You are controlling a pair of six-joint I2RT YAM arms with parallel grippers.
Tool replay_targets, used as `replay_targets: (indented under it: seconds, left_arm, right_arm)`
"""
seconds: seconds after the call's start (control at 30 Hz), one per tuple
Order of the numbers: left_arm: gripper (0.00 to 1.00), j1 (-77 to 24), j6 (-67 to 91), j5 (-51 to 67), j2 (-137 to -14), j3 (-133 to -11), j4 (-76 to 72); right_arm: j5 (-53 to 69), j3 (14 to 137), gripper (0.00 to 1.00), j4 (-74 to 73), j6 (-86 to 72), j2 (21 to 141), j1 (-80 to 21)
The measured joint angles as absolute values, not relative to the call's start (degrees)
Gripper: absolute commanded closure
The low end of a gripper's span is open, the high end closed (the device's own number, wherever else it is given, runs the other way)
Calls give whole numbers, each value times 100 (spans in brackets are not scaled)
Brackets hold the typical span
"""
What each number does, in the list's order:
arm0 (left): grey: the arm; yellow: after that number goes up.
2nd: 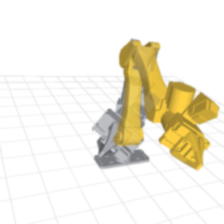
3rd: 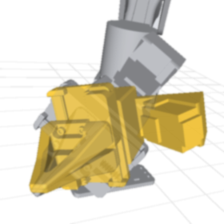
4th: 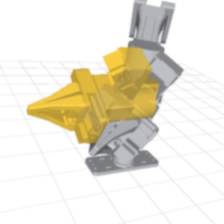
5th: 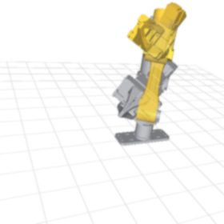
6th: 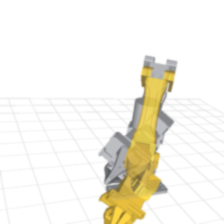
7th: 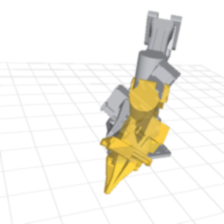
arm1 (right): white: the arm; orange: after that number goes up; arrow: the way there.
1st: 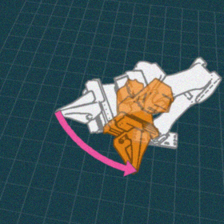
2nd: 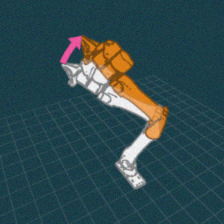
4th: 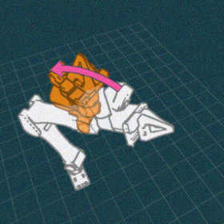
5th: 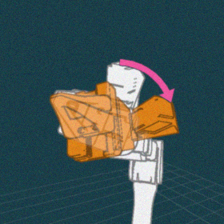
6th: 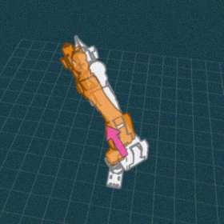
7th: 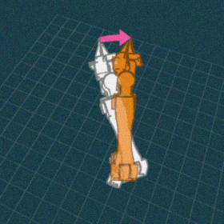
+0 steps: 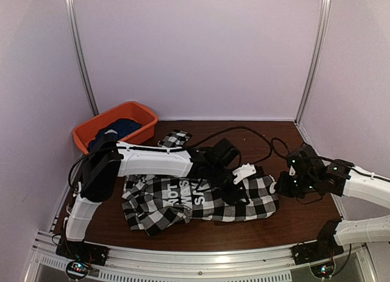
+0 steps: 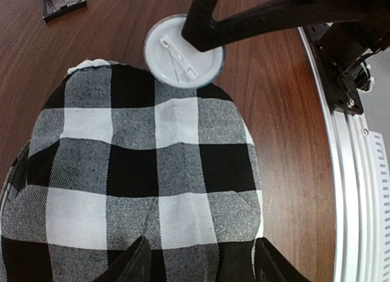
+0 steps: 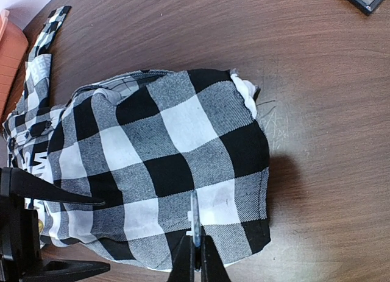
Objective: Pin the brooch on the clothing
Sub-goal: Pick up the clothing with brooches at the center of the board.
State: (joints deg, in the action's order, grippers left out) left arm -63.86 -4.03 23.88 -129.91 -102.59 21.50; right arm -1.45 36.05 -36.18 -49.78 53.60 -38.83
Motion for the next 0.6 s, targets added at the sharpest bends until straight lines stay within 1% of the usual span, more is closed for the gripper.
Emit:
replay_targets:
  seconds: [0.3,0.43,0.5,0.6]
  left_arm:
    - [43,-6386,-373,2440,-13266,-10385,2519]
    - [51,-6386,-362,2364,-13323,-10385,2733]
    - [58,-6386,-362,2303,-13323,-10396,2762]
    - [61,-6386,-344,2226,-13323,-10407,2773]
  right_arm:
    - [-148,3607,100,-3623,-4967,5380,-3883]
    - [-148,3607,100,-3625,-4967,5406,-3883]
    - [-148,3607,100,-3625,-4967,5406,-3883]
    - [-148,3612,100,-3623,-4967,5411,-3883]
